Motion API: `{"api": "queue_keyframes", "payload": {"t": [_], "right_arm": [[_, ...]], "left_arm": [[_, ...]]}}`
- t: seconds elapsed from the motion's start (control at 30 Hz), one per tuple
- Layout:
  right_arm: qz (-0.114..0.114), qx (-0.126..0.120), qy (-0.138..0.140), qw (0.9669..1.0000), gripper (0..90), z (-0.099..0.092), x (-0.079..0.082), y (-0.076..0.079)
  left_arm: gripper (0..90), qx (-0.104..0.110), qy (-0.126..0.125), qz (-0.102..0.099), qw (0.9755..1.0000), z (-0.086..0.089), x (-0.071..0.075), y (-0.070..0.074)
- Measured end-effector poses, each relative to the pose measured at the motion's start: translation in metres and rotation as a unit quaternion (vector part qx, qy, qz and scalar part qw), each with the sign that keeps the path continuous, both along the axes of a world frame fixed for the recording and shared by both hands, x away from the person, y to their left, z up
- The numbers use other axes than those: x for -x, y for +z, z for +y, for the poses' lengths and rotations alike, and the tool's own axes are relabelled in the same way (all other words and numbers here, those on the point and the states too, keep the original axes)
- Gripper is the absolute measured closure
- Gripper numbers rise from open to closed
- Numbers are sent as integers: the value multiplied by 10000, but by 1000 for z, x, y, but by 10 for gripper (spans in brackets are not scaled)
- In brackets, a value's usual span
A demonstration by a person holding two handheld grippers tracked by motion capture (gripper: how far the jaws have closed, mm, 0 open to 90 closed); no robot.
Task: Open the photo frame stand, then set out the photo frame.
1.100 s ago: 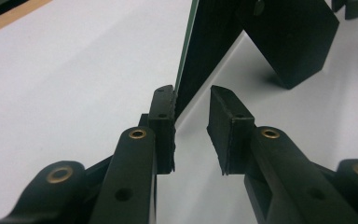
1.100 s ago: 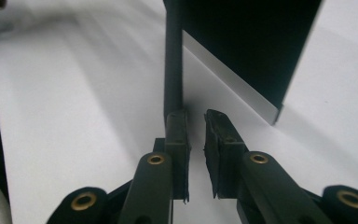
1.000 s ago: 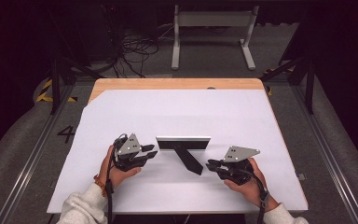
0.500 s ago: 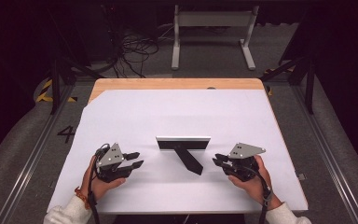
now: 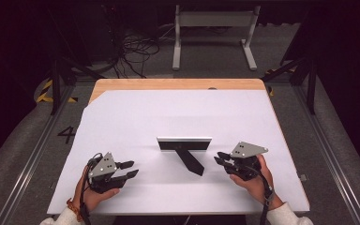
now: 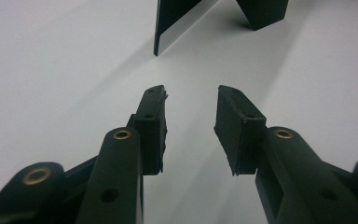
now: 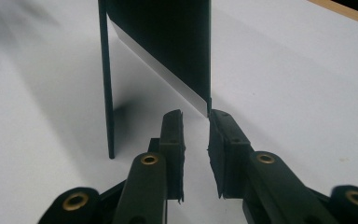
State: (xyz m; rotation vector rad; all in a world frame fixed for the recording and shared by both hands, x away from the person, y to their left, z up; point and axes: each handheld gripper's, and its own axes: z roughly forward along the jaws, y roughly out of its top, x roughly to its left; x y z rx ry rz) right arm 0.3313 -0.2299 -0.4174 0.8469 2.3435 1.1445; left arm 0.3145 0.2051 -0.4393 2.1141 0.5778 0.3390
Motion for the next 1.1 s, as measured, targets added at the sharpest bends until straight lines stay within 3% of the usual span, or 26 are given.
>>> {"api": "queue_keyframes", "payload": {"t": [0.23,0.37,0.63,0.77,0.93,1.1], "right_arm": [[-37,2,7,10000,747,0,-1,1],[-83,-177,-115,9997,721,-5,-3,5],[-75,-193,-186,9996,685,-6,-5,3],[-81,-231,-235,9994,661,-6,-5,2],[-116,-382,-334,9986,649,-7,-7,5],[-174,-424,-393,9982,633,-4,-10,5]], "left_arm": [[620,-50,-30,67,10000,0,3,-3],[604,-93,-18,62,9999,0,3,-5],[543,19,144,44,9999,3,-1,-4],[514,69,181,-29,9998,-2,-11,-3],[479,244,135,19,9996,-13,-33,1],[449,223,55,-79,9997,-25,-45,6]]}}
